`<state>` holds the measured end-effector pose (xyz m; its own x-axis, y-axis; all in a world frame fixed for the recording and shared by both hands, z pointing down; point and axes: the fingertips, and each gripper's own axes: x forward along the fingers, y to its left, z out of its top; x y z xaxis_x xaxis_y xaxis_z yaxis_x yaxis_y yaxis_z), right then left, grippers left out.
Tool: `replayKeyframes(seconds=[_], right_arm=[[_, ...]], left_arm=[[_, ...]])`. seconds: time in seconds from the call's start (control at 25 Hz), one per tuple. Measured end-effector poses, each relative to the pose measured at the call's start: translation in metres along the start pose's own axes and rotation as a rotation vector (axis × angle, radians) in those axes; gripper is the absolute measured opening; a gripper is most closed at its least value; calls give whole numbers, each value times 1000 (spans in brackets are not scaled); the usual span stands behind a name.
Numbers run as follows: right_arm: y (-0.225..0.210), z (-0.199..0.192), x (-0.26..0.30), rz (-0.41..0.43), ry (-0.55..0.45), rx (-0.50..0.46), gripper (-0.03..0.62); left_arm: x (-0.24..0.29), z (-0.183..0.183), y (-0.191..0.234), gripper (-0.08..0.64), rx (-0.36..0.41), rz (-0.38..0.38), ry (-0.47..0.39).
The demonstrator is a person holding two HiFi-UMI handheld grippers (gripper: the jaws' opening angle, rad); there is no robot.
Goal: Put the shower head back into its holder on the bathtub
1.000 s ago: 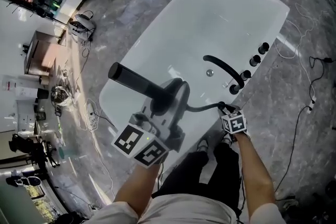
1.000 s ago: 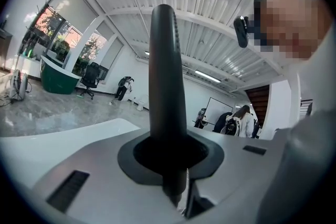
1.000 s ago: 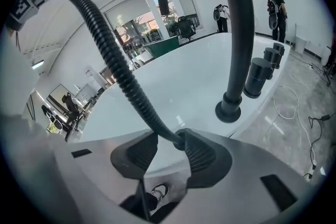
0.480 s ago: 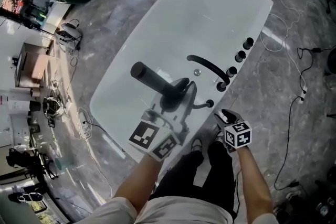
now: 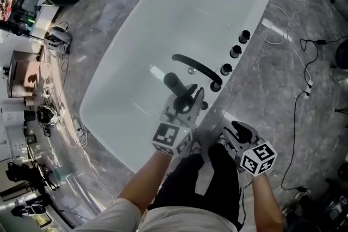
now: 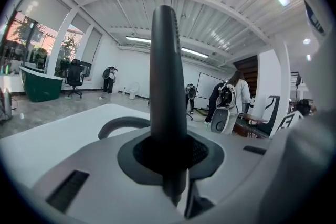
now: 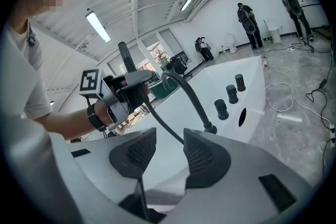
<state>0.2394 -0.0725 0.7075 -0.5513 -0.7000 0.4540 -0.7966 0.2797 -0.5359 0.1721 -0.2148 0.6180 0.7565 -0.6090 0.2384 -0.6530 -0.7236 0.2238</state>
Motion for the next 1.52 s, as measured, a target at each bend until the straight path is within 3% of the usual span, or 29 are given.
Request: replayKeyframes(seconds=[0.36, 0.68, 0.84, 1.08, 1.52], right_arm=[[-29, 8, -9, 12, -74, -2, 169], [-50, -13, 10, 58, -54, 7, 169], [-58, -24, 10, 62, -31, 10, 169], [-61, -38, 13, 76, -5, 1, 167], [-47, -31, 18, 107, -14, -9, 167]], left_arm=[[24, -91, 22, 69, -24, 114, 5], [49, -163, 18, 69, 71, 179, 11], [57, -184, 12, 69, 113, 196, -4], [59, -210, 17, 69, 102, 224, -20], [63, -238, 24, 67, 129, 237, 45]])
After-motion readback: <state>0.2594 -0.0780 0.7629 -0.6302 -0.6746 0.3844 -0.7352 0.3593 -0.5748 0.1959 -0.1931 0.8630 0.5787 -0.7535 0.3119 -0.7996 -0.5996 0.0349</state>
